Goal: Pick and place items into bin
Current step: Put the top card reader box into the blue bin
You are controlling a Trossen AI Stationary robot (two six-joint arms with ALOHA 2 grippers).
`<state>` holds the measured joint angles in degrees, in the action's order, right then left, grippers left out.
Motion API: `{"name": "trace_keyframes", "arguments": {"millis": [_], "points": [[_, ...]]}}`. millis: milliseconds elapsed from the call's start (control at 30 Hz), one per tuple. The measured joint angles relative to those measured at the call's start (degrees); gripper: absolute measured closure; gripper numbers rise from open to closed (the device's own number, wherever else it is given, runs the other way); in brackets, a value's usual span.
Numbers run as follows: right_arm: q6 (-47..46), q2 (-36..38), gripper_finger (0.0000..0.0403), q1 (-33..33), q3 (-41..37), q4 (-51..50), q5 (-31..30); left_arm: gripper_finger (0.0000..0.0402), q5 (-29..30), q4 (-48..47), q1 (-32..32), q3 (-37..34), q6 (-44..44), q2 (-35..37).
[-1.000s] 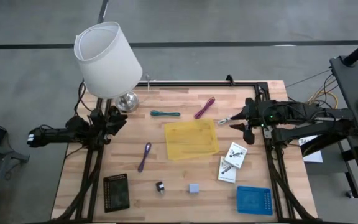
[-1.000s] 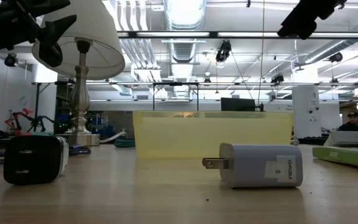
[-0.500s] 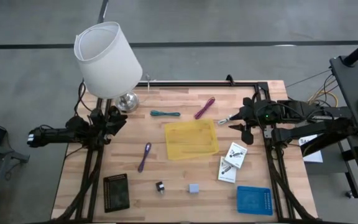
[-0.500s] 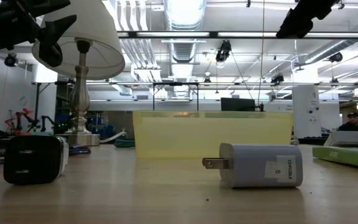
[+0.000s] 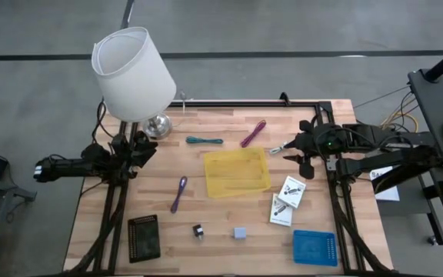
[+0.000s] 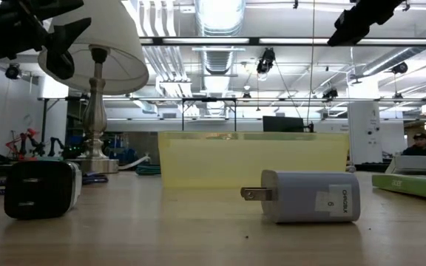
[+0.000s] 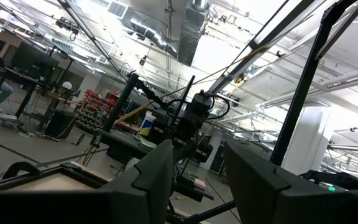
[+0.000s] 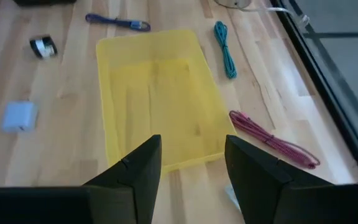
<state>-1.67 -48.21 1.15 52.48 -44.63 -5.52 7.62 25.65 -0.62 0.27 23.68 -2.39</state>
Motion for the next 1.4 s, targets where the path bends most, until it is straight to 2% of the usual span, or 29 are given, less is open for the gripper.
{"name": "trace_keyframes", "arguments": {"millis": [233, 933, 1400], "points": [[5.94, -1.68, 0.0229, 0.00, -0.23, -0.34, 0.00, 0.0271, -0.02, -0.01, 0.00, 0.00, 0.00, 0.00], [6.84, -11.38, 0.0227, 0.00, -0.28, -3.22, 0.04, 0.0271, -0.02, -0.07, -0.01, 0.00, -0.02, 0.00], [12.43, -12.76, 0.0227, 0.00, -0.28, -3.23, 0.05, 0.0272, -0.02, -0.07, 0.00, 0.00, -0.04, 0.00]]}}
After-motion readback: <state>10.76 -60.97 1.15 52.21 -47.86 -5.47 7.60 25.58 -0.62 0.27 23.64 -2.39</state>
